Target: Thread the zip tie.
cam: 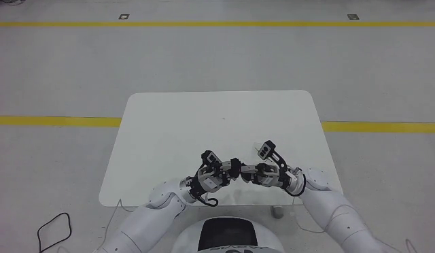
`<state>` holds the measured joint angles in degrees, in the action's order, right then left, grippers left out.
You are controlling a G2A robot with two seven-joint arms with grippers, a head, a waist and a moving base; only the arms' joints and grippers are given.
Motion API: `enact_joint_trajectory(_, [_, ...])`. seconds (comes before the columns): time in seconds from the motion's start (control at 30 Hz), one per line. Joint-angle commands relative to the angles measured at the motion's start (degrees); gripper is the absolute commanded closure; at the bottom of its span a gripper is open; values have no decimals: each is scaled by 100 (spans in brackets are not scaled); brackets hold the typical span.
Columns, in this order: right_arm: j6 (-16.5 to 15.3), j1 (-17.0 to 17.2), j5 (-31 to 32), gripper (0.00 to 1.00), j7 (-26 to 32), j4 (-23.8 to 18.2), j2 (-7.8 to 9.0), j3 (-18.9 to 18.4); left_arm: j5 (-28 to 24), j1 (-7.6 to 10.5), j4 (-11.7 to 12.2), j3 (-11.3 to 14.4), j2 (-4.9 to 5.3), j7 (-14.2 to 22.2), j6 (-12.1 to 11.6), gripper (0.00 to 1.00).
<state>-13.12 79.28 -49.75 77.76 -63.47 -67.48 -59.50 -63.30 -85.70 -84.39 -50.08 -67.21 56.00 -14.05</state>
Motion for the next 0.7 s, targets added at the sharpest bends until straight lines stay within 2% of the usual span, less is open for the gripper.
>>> enact_joint_trajectory(0.0, [0,3,7,100,-4,1,-1,1,0,0,0,0,0,0,0,100])
enact_joint_trajectory(0.67, [25,-67,73,100,-113,238,-41,51,0,0,0,0,0,0,0,100])
